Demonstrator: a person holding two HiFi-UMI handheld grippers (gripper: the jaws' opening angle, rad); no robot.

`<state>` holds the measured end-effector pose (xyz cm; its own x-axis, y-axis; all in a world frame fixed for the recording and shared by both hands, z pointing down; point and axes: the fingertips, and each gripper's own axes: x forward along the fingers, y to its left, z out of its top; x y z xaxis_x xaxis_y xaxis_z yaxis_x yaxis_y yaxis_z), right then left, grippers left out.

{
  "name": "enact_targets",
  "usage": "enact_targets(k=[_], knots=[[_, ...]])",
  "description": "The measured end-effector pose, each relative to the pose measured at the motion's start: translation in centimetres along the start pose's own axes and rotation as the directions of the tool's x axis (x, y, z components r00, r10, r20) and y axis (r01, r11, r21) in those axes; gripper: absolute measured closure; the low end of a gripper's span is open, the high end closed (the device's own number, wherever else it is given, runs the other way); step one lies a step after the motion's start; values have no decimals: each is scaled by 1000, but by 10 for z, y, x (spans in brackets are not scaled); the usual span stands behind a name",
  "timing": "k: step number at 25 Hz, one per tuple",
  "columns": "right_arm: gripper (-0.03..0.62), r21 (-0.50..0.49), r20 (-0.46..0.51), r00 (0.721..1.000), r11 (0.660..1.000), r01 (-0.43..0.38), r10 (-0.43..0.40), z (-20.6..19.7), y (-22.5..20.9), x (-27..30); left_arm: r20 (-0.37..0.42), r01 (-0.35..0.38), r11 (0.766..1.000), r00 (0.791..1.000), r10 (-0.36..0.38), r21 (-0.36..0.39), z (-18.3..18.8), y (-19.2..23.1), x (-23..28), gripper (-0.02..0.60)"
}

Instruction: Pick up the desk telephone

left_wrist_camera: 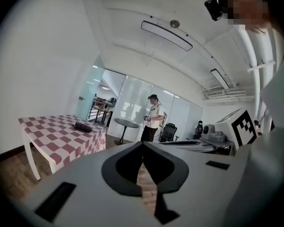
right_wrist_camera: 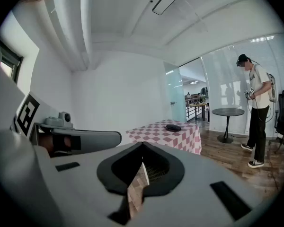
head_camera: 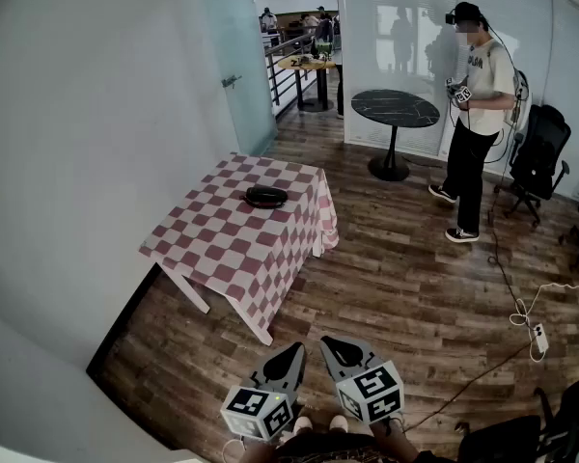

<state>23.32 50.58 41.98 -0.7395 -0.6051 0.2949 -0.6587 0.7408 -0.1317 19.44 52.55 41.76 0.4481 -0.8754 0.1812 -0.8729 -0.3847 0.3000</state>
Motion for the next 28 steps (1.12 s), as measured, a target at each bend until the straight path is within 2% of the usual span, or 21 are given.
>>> enact_targets(k=[23,28], knots=[[575,-4,1,999,999,-35,35,-13,-37,-26,-23,12,1000,1000,-12,-21,-22,-39,33,572],[575,1,-5,999,999,-39,39,-14,-45,-21,-26,11,1000,1000,-12,-21,-20,-36,43,572]])
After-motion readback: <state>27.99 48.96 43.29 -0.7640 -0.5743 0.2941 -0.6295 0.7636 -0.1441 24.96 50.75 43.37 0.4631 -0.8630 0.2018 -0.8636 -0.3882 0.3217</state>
